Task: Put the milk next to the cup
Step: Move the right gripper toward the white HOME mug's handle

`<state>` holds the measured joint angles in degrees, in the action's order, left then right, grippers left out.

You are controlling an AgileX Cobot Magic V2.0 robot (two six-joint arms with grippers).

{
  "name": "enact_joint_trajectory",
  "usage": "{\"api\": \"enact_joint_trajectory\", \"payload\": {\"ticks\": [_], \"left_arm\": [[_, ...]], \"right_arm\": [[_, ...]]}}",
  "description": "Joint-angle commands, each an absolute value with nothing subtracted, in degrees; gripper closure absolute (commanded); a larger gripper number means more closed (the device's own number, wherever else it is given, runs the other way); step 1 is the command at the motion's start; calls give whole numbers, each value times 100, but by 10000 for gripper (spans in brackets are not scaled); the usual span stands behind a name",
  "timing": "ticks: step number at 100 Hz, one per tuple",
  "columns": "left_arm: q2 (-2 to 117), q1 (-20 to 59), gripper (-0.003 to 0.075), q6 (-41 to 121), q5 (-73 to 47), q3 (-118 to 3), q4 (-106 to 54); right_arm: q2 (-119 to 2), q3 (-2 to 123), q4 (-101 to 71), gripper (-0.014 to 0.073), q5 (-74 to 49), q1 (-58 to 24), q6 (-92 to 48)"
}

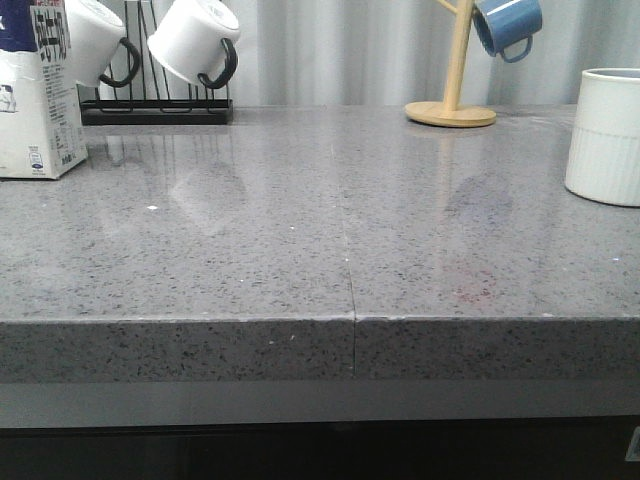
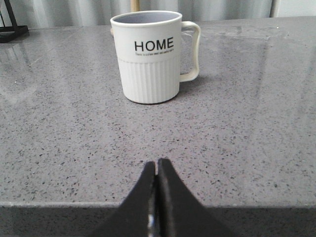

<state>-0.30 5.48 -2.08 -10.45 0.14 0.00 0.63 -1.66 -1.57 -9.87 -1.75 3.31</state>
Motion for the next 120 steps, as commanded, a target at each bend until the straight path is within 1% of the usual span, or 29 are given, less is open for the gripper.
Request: {"api": "enact_joint_trajectory", "payload": {"ticks": [1,53,80,94,106,120], "left_arm": [[-212,539,741,-265,-572,251,-34],[-212,539,741,-265,-572,251,-34],[-212,539,741,-265,-572,251,-34],[-212,539,741,-265,-572,251,-34],[-212,539,741,-265,-572,251,-34],[-212,539,741,-265,-572,251,-34]], "right_arm": [[175,-54,-168,669,-511,-152,283],[173,-54,-168,669,-513,-153,283],[87,655,-168,669,-1026,-153,283],[-311,1225,-167,669,-1373,-153,283],[-885,1634,-167,669,-1663,-153,283],[-1441,1697,-161,666,-1175,-153,290]]}}
